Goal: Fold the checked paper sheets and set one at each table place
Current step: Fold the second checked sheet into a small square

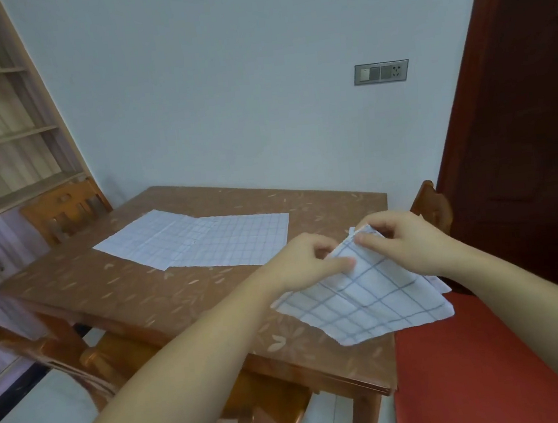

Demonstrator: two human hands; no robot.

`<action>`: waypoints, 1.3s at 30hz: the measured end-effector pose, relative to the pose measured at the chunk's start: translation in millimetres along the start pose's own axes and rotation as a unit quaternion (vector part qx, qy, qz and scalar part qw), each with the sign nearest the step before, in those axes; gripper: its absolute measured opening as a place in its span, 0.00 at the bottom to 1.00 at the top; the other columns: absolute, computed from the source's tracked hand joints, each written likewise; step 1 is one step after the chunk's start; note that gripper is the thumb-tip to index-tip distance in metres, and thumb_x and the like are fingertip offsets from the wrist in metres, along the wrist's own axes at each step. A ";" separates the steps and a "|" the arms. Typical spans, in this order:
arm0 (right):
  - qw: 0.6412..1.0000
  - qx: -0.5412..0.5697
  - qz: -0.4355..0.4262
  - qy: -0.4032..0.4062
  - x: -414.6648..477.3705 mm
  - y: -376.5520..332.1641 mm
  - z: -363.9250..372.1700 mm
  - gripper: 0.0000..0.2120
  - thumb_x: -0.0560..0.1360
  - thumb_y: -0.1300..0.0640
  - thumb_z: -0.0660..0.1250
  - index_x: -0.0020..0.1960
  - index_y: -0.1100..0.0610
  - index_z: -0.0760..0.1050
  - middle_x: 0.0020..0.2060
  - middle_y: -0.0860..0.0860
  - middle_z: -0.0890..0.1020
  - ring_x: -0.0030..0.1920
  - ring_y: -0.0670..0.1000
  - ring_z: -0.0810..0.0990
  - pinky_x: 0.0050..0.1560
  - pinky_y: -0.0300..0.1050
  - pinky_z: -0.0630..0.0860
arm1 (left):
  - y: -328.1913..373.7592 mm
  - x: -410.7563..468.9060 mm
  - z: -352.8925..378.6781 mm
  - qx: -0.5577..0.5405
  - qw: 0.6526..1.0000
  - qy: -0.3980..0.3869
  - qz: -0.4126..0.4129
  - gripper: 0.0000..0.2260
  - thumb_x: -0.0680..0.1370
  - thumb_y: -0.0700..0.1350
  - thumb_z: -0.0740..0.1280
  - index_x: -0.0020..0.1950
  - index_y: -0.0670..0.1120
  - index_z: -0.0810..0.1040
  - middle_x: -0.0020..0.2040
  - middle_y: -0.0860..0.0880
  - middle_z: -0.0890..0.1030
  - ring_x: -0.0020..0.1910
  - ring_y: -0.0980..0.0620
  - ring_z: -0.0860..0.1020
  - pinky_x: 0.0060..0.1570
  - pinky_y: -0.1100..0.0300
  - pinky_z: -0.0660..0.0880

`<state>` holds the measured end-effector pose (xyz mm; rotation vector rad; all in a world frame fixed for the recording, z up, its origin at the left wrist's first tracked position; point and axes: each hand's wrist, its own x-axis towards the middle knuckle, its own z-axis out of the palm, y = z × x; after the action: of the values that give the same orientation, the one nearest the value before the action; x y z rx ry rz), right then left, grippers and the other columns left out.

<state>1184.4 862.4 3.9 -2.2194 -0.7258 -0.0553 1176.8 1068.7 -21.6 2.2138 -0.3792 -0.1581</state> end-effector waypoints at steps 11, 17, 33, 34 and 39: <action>0.990 0.082 0.108 0.046 -21.9 32.1 -17.5 0.16 0.74 0.49 0.71 0.40 0.63 0.79 0.34 0.59 0.78 0.36 0.55 0.76 0.40 0.51 0.69 | -6.0 -0.2 -15.0 -0.232 0.957 0.170 -0.041 0.13 0.78 0.50 0.70 0.48 0.39 0.83 0.45 0.44 0.86 0.43 0.50 0.84 0.46 0.53 0.80; 0.974 0.184 0.077 0.106 -14.7 19.6 -12.5 0.14 0.77 0.49 0.68 0.47 0.60 0.83 0.44 0.62 0.85 0.46 0.61 0.84 0.51 0.55 0.78 | 4.4 2.6 -10.2 -0.278 0.945 0.166 -0.036 0.06 0.77 0.46 0.71 0.48 0.45 0.84 0.45 0.49 0.87 0.44 0.54 0.85 0.41 0.62 0.80; 0.919 0.336 0.116 0.171 -8.8 3.9 -24.0 0.06 0.74 0.60 0.71 0.48 0.62 0.83 0.40 0.54 0.86 0.39 0.50 0.85 0.37 0.41 0.81 | 13.4 -2.5 -14.7 -0.326 0.939 0.111 -0.008 0.14 0.81 0.47 0.65 0.57 0.37 0.82 0.52 0.41 0.85 0.51 0.48 0.84 0.51 0.59 0.80; 0.917 0.341 0.115 0.172 -8.0 4.2 -24.6 0.06 0.74 0.60 0.71 0.48 0.62 0.83 0.39 0.53 0.86 0.38 0.49 0.84 0.37 0.40 0.80 | 13.2 -2.9 -15.1 -0.320 0.942 0.105 -0.009 0.15 0.81 0.48 0.65 0.57 0.38 0.82 0.52 0.42 0.85 0.52 0.47 0.84 0.53 0.58 0.80; 0.915 0.345 0.118 0.172 -4.8 1.9 -25.6 0.05 0.74 0.61 0.71 0.47 0.62 0.81 0.37 0.50 0.85 0.38 0.47 0.84 0.36 0.39 0.79 | 17.3 -5.8 -16.7 -0.331 0.935 0.129 -0.007 0.13 0.81 0.46 0.66 0.57 0.38 0.82 0.52 0.42 0.85 0.51 0.47 0.83 0.53 0.56 0.79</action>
<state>1186.2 841.1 19.1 -1.5407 -0.2189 -0.0561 1171.7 1072.9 2.2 1.5410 -0.1305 0.0043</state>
